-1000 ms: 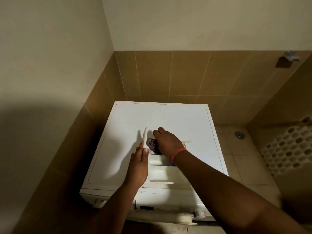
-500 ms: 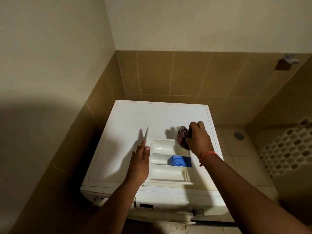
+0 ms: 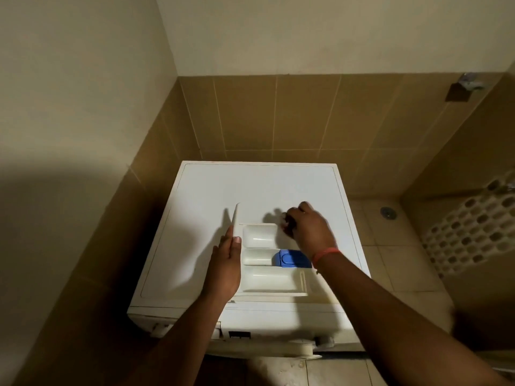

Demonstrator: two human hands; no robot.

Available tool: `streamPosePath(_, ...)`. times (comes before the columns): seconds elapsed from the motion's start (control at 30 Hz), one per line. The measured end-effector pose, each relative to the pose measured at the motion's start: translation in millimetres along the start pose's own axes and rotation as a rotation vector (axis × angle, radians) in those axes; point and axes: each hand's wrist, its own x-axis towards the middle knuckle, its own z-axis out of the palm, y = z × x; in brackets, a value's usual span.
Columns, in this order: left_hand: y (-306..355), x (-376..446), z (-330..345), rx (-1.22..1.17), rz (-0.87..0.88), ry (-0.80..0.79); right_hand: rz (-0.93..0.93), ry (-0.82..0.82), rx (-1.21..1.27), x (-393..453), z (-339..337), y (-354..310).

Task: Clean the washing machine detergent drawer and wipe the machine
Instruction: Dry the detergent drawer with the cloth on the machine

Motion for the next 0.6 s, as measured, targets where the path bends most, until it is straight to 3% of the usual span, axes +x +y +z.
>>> streamPosePath(0.07, -1.6, 1.8, 0.8, -0.011, -0.003, 0.003, 0.05, 0.033, 0.01, -7.7, -14.6, 22.0)
streamPosePath(0.2, -0.6, 1.4, 1.6, -0.002, 0.002, 0.012, -0.028, -0.193, -0.026, -29.8, -6.7, 32.4)
streamPosePath(0.33, 0.8, -0.2, 2.1, 0.007, 0.004, 0.028, 0.106, -0.237, 0.133, -44.8, -5.6, 34.5)
streamPosePath(0.5, 3.0, -3.5, 1.4, 0.003, 0.021, 0.03, 0.138, -0.446, 0.247, -42.4, -27.9, 40.2)
streamPosePath(0.6, 5.4, -6.3, 0.7, 0.013, 0.015, 0.023, 0.237, -0.289, 0.262, -30.8, -29.8, 39.1)
